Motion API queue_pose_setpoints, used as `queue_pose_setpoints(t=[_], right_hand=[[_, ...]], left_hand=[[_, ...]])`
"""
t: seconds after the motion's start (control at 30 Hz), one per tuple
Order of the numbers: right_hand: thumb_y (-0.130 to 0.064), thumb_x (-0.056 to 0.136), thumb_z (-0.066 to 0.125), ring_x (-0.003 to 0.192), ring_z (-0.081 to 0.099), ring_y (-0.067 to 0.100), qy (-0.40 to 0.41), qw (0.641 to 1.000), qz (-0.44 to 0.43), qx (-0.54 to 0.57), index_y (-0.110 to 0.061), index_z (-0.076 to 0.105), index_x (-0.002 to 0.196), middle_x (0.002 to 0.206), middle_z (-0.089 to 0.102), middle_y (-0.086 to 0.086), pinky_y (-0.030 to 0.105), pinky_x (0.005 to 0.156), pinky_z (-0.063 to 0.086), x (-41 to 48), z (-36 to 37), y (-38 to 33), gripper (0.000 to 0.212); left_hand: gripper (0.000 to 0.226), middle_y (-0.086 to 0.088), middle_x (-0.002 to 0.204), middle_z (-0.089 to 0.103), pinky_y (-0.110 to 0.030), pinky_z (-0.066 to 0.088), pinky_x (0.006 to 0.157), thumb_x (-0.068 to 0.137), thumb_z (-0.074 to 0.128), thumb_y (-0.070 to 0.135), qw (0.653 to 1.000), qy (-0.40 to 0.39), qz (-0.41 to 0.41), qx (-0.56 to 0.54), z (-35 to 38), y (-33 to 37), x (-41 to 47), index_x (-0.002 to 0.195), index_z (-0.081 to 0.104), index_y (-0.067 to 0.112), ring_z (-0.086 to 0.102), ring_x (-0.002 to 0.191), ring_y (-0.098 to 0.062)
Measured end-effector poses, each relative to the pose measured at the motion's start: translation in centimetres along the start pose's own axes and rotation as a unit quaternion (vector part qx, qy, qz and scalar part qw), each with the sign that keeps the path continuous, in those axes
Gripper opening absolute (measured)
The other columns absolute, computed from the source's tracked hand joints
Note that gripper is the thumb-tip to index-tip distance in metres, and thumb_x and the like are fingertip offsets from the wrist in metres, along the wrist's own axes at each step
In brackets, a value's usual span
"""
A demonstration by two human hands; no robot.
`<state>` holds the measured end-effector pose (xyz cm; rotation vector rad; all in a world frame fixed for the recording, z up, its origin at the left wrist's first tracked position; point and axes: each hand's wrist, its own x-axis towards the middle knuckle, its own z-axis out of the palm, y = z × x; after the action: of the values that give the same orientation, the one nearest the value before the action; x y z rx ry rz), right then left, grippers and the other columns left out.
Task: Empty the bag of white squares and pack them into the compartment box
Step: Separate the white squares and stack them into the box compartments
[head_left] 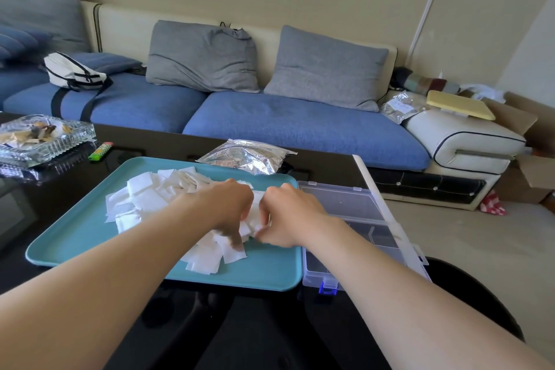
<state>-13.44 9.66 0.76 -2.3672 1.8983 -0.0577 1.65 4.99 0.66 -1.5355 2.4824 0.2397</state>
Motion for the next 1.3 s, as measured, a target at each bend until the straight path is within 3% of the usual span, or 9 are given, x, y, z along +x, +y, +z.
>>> queue_pose_setpoints(t=[0.1, 0.3, 0.47, 0.57, 0.73, 0.83, 0.97, 1.1, 1.3], right_hand=[[-0.064, 0.072, 0.083, 0.101, 0.056, 0.019, -0.081, 0.995, 0.008, 0.055, -0.031, 0.055, 0.072, 0.085, 0.060, -0.009, 0.035, 0.072, 0.049, 0.1, 0.4, -0.5, 0.044], [-0.082, 0.070, 0.074, 0.078, 0.065, 0.018, -0.105, 0.990, 0.049, 0.082, -0.020, 0.063, 0.081, 0.080, 0.066, -0.001, 0.034, 0.065, 0.052, 1.0, 1.3, -1.5, 0.063], [-0.056, 0.076, 0.079, 0.052, 0.066, 0.019, -0.100, 0.985, 0.071, 0.119, -0.016, 0.057, 0.066, 0.041, 0.058, -0.005, 0.035, 0.070, 0.063, 0.8, 2.0, -2.2, 0.046], [-0.030, 0.079, 0.074, 0.045, 0.059, 0.021, -0.141, 0.973, 0.100, 0.151, -0.008, 0.059, 0.064, 0.053, 0.067, 0.003, 0.035, 0.070, 0.065, 1.2, 2.5, -2.7, 0.031], [-0.028, 0.095, 0.073, 0.049, 0.056, 0.018, -0.251, 0.945, 0.139, 0.160, -0.008, 0.061, 0.090, 0.076, 0.065, 0.009, 0.024, 0.057, 0.053, 1.7, 0.8, -1.9, 0.024], [-0.029, 0.096, 0.077, 0.049, 0.059, 0.018, -0.156, 0.933, 0.152, 0.286, -0.006, 0.064, 0.091, 0.071, 0.064, 0.009, 0.025, 0.050, 0.058, 1.3, -0.1, 0.3, 0.027], [-0.006, 0.103, 0.062, 0.055, 0.061, 0.021, -0.003, 0.871, 0.138, 0.472, 0.005, 0.070, 0.101, 0.079, 0.062, 0.014, 0.038, 0.059, 0.064, 1.5, -0.3, 1.8, 0.013], [-0.005, 0.099, 0.068, 0.053, 0.064, 0.018, 0.046, 0.863, 0.101, 0.493, -0.001, 0.068, 0.101, 0.078, 0.068, 0.013, 0.033, 0.055, 0.062, 1.4, -0.6, 1.7, 0.004], [-0.014, 0.083, 0.088, 0.054, 0.067, 0.023, 0.098, 0.868, 0.108, 0.475, -0.021, 0.058, 0.105, 0.081, 0.075, 0.015, 0.036, 0.054, 0.060, 1.1, -0.7, 2.1, 0.038]], left_hand=[[0.047, 0.005, 0.112, 0.057, -0.041, 0.055, 0.092, 0.073, 0.089, 0.039, 1.000, 0.022, 0.021, 0.001, 0.2, -0.7, 0.4, 0.111, 0.062, 0.031, 0.057, 0.110, -0.021], [0.025, 0.009, 0.108, 0.060, -0.036, 0.055, 0.088, 0.090, 0.060, 0.021, 0.996, 0.072, 0.030, -0.036, -0.5, -1.8, 0.7, 0.101, 0.073, 0.039, 0.061, 0.106, -0.021], [0.032, 0.004, 0.090, 0.067, -0.032, 0.056, 0.068, 0.091, 0.045, 0.013, 0.991, 0.088, 0.018, -0.097, -0.9, -1.6, 0.3, 0.099, 0.074, 0.028, 0.071, 0.080, -0.022], [0.035, 0.000, 0.076, 0.064, -0.029, 0.053, 0.051, 0.093, 0.037, 0.009, 0.983, 0.106, 0.010, -0.151, -1.2, -1.4, 0.1, 0.096, 0.069, 0.021, 0.070, 0.054, -0.025], [0.035, 0.001, 0.096, 0.062, -0.019, 0.045, 0.048, 0.097, 0.036, 0.005, 0.960, 0.179, 0.009, -0.215, -1.4, -1.7, 0.4, 0.100, 0.069, 0.016, 0.057, 0.067, -0.006], [0.038, -0.002, 0.096, 0.061, -0.034, 0.063, 0.057, 0.099, 0.035, 0.001, 0.930, 0.193, 0.000, -0.313, -1.3, -1.9, 0.7, 0.108, 0.070, 0.013, 0.067, 0.073, -0.019], [0.039, -0.010, 0.107, 0.058, -0.048, 0.066, 0.070, 0.099, 0.037, -0.005, 0.880, 0.159, -0.027, -0.448, -0.9, -1.4, 1.1, 0.113, 0.068, 0.013, 0.069, 0.091, -0.031], [0.040, -0.017, 0.114, 0.063, -0.049, 0.066, 0.078, 0.098, 0.038, -0.006, 0.837, 0.109, -0.018, -0.536, -1.2, -0.3, 1.0, 0.116, 0.069, 0.013, 0.073, 0.097, -0.035], [0.039, -0.022, 0.114, 0.072, -0.049, 0.065, 0.083, 0.096, 0.041, -0.005, 0.792, 0.068, 0.009, -0.607, -1.7, 0.5, 1.0, 0.115, 0.071, 0.010, 0.077, 0.097, -0.033]])
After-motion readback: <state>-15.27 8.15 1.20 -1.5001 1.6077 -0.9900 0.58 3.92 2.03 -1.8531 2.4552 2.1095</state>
